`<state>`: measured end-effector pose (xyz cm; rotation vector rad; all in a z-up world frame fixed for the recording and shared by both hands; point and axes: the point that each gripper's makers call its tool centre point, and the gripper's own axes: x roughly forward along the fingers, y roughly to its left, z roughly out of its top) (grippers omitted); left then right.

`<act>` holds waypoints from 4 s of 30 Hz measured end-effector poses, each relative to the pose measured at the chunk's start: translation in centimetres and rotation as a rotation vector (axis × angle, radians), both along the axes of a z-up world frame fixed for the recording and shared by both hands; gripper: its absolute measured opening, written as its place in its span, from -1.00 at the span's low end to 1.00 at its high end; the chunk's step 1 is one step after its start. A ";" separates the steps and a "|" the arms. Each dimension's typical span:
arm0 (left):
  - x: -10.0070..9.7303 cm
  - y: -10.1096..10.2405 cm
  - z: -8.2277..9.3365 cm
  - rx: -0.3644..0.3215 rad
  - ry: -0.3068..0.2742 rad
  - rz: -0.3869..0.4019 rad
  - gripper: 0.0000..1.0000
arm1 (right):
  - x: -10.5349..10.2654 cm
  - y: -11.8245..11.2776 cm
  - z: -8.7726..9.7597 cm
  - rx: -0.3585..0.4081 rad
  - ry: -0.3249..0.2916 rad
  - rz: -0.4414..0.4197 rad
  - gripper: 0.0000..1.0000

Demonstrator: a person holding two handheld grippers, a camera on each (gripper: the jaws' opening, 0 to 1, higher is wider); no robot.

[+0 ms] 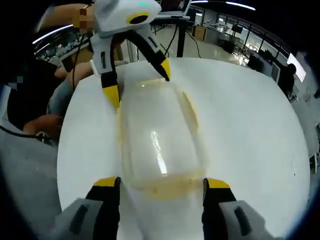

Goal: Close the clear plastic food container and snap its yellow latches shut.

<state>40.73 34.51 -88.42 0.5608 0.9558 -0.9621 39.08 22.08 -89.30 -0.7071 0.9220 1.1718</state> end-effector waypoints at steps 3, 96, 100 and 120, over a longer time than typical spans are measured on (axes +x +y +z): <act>-0.1 0.0 0.0 0.004 0.000 -0.007 0.40 | 0.0 0.0 0.0 0.000 -0.001 0.004 0.32; -0.2 1.1 1.4 0.299 0.059 -0.404 -0.27 | 0.8 -2.6 1.6 -0.102 -0.010 0.271 -0.27; -0.4 1.2 2.4 0.292 0.070 -0.396 -0.27 | 0.6 -2.8 2.7 -0.086 -0.008 0.286 -0.27; -0.5 -1.8 8.2 0.295 0.034 -0.378 -0.26 | 0.9 -5.6 8.2 -0.052 -0.070 0.299 -0.27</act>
